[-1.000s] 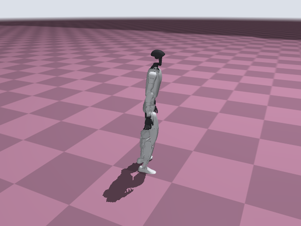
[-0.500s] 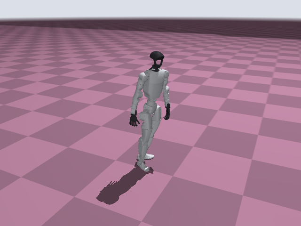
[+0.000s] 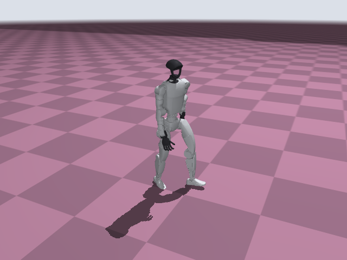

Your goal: Walk

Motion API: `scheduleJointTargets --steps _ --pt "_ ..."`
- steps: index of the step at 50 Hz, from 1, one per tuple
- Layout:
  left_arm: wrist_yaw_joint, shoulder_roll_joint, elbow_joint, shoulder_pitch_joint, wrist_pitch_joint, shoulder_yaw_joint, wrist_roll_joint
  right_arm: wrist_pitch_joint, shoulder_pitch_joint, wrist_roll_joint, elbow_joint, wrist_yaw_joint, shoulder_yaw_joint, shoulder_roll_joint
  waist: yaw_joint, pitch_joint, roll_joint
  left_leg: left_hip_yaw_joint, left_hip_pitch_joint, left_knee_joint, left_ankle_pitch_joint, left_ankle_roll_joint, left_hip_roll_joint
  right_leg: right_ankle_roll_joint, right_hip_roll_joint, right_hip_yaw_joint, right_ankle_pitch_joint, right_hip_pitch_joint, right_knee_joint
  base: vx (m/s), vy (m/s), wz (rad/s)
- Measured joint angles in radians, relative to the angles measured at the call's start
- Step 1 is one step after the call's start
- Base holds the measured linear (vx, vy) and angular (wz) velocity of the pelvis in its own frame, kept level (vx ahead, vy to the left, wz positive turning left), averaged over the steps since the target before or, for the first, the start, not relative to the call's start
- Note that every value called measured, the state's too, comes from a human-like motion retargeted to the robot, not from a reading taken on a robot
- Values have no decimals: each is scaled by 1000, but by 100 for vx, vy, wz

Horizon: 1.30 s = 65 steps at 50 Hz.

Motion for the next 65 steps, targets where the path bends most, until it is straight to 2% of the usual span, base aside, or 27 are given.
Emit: scheduleJointTargets --steps 4,8,10,12,15,17,18,20,22,23,28,31,33,38,40,42,45,47,50,52,55,57,60,62,63,65 --pt "5 7 9 42 9 35 -19 -18 -20 29 -26 0 -3 4 14 -14 -10 -4 -39 -135 -13 70 -13 2 2 19 13 29 -2 57 11 -23" --pt "3 14 11 61 11 59 -37 -18 -17 40 -30 13 5 -6 29 -14 -20 -10 -20 -134 33 105 -38 2 15 73 53 67 16 57 14 -47" --pt "0 22 18 63 18 59 -37 -12 1 27 -28 18 7 -14 25 -35 -21 -13 -14 -132 61 133 -67 -3 27 97 96 76 31 80 19 -30" --pt "-3 33 31 50 32 58 -32 2 34 3 -19 17 6 -20 16 -69 -21 -74 -34 -106 68 124 -83 5 39 112 193 66 68 77 14 -44" --pt "1 43 48 -8 47 42 -40 23 74 -5 14 8 -1 -34 26 -60 -20 -122 -17 -52 7 88 -74 49 56 162 442 52 185 67 16 -52" --pt "1 51 57 -77 51 14 -61 32 90 9 44 13 -9 -48 -1 -39 26 -144 26 -53 -28 78 -52 56 134 194 573 -2 326 45 11 22" --pt "-2 54 58 -113 51 -2 -68 37 102 13 55 17 -14 -54 -23 -36 59 -130 42 -49 -41 67 -22 59 159 169 581 -42 404 54 12 39" --pt "-14 59 50 -190 47 -29 -67 44 131 19 66 28 -23 -66 -38 -39 113 -125 56 -39 -65 44 30 54 185 133 506 -136 554 74 16 2" --pt "-30 64 27 -271 37 -52 -57 44 164 24 67 38 -26 -75 -30 -29 132 -140 84 -43 -91 23 46 15 148 84 369 -215 655 48 10 -44" --pt "-36 68 14 -316 32 -66 -54 45 179 26 67 44 -29 -79 -24 -20 130 -124 104 -48 -96 12 51 17 142 94 340 -251 678 53 9 -22" --pt "-48 75 -57 -500 -15 -126 -78 59 253 -8 82 71 -43 -105 -71 8 127 -97 221 -114 -112 -9 25 108 69 114 216 -389 566 54 8 29" --pt "-49 69 -97 -579 -47 -142 -108 72 281 -40 96 82 -51 -123 -98 25 93 -88 303 -149 -136 -13 -24 155 -42 105 181 -430 382 63 4 12" --pt "-45 72 -116 -618 -66 -149 -127 81 290 -52 108 87 -57 -128 -111 35 72 -77 356 -160 -155 -34 -41 176 -85 89 162 -446 226 52 -16 -8" --pt "-48 85 -116 -671 -95 -152 -165 98 268 -48 146 96 -81 -127 -90 57 47 -17 467 -152 -182 -160 16 178 -42 51 108 -531 -62 58 -43 -51" --pt "-59 85 -98 -673 -97 -154 -174 97 262 -45 150 96 -89 -127 -93 53 55 -15 503 -136 -194 -202 21 178 -39 0 110 -540 -100 81 -7 -9" --pt "-57 79 -71 -654 -95 -147 -172 95 267 -49 145 92 -87 -127 -105 31 64 -32 542 -121 -192 -231 -13 178 -76 -41 142 -522 -63 101 31 17" --pt "-14 73 -39 -610 -113 -140 -184 85 264 -50 123 77 -79 -124 -142 4 63 -71 576 -93 -110 -273 -83 178 -123 -13 213 -503 -16 81 20 69" --pt "24 58 -20 -578 -114 -138 -190 78 247 -47 114 74 -82 -124 -176 -14 60 -124 573 -62 6 -273 -163 177 -150 109 249 -516 29 77 33 113" --pt "64 32 2 -513 -116 -107 -191 74 204 -47 105 66 -86 -114 -170 -15 52 -97 527 98 223 -273 -249 160 -240 71 216 -507 112 78 36 55" --pt "68 23 14 -463 -116 -81 -204 68 168 -42 98 53 -68 -101 -153 -10 11 7 468 268 342 -273 -266 137 -277 73 183 -468 127 77 8 10" --pt "58 13 13 -385 -108 -63 -208 56 118 -44 82 36 -54 -71 -152 -21 -29 112 356 512 484 -273 -196 93 -293 39 137 -410 123 66 -22 33" --pt "50 1 3 -333 -96 -53 -187 44 81 -41 66 28 -44 -53 -133 -10 -33 8 283 597 375 -273 -221 67 -264 19 103 -347 108 89 -40 -10" --pt "38 -16 2 -264 -60 -39 -146 34 19 -36 46 15 -28 -34 -112 5 -37 -42 211 603 272 -273 -177 26 -210 5 67 -263 71 75 -35 -17" --pt "12 -25 3 -211 -13 -31 -110 25 -9 -38 30 0 -14 -18 -81 16 -33 -113 169 550 194 -270 -161 -11 -145 -6 45 -195 34 64 -39 -76" --pt "-7 -25 1 -185 11 -27 -86 20 -22 -38 22 -7 -6 -7 -56 25 -24 -131 149 522 148 -262 -121 -34 -99 -6 32 -161 19 76 -32 -90" --pt "-51 -24 2 -144 44 -28 -37 8 -50 -34 4 -13 5 4 -34 38 -15 -135 106 404 98 -181 -90 -55 -63 -5 8 -118 4 76 -8 -45"
